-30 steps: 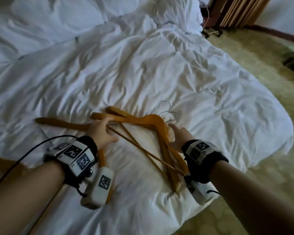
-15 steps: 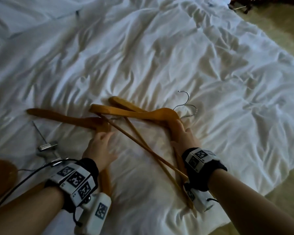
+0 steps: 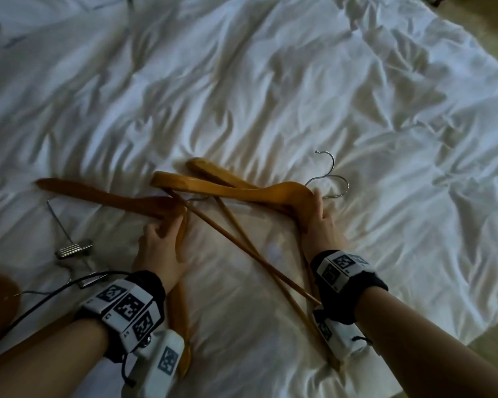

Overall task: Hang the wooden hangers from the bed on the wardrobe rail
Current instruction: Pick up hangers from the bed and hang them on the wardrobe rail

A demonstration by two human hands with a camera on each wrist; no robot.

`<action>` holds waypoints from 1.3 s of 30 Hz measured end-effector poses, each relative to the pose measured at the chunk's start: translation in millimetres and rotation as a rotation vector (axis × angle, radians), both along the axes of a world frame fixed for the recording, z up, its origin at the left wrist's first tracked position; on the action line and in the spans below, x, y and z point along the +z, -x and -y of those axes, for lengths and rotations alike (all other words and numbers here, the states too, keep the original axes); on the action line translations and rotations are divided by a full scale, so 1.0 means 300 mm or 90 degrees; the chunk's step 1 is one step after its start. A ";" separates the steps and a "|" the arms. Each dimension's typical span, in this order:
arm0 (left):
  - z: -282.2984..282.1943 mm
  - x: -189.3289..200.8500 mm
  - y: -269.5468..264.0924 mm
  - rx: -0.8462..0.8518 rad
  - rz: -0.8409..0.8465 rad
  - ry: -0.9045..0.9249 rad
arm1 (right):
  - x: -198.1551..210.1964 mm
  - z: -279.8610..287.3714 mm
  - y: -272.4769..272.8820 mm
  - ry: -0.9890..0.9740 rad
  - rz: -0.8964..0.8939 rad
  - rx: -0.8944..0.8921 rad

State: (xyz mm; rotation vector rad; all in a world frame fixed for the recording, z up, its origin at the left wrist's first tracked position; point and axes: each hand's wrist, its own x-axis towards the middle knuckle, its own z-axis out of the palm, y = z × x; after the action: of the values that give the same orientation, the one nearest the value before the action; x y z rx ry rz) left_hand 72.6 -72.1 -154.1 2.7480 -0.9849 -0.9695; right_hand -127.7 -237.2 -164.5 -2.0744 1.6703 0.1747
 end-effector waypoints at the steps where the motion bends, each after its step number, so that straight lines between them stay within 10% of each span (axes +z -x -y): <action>1: 0.003 -0.005 0.000 -0.001 0.001 -0.015 | -0.002 0.007 -0.006 -0.005 -0.005 -0.023; 20: -0.038 0.182 -0.115 0.089 -0.086 -0.004 | 0.340 0.061 0.007 0.084 0.286 -0.071; 29: -0.097 0.703 -0.273 0.376 -0.326 0.329 | 0.770 0.005 -0.287 0.058 0.323 0.054; 39: -0.746 1.358 -0.375 0.247 -0.231 0.512 | 1.284 -0.480 -0.624 0.014 0.456 0.191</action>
State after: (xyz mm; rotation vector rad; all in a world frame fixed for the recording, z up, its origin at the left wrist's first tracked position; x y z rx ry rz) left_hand 185.2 151.8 253.5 1.9036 -0.5668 -0.7413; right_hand 59.3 -93.3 220.7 -2.0458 0.9349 -0.4449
